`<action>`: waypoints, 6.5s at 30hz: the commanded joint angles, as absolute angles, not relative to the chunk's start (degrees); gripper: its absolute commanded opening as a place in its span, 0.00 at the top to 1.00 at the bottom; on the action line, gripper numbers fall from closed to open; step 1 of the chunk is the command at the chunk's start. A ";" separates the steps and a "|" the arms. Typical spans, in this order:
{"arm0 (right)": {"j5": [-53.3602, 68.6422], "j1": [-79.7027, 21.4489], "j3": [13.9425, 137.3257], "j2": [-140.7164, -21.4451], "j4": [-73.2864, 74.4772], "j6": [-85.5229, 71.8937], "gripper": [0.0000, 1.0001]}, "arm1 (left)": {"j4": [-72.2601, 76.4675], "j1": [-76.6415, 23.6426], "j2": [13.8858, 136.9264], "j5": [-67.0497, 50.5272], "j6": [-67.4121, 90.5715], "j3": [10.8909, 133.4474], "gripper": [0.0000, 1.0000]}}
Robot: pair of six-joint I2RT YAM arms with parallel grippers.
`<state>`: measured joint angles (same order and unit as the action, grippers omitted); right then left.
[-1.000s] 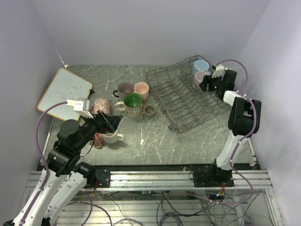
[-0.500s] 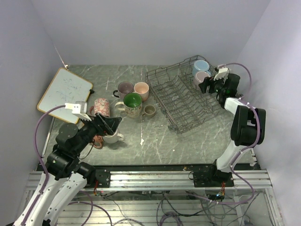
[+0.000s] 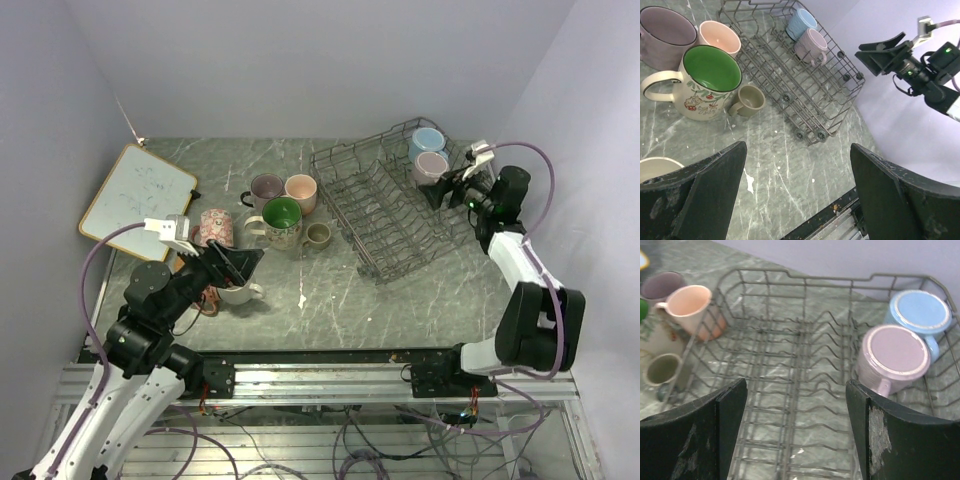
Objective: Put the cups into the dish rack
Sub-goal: Turn the cup upside down in the dish rack, then pick up the cup at the center of the board.
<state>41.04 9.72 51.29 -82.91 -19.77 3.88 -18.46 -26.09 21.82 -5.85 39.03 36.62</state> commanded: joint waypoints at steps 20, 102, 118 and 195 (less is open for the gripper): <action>69.24 9.56 50.07 -60.28 -1.11 0.16 0.17 | -12.85 -25.71 43.21 -12.18 28.60 45.70 0.05; 69.80 9.84 45.74 -54.05 -1.23 0.88 0.14 | -60.08 -37.74 119.10 11.90 -14.05 106.36 0.30; 69.71 9.84 45.87 -53.99 -0.97 1.14 0.14 | -61.10 -35.70 120.05 6.31 -14.11 107.19 0.52; 72.16 9.84 42.62 -53.83 -7.92 -3.96 0.14 | -15.86 -34.27 60.42 -12.03 19.58 65.17 0.93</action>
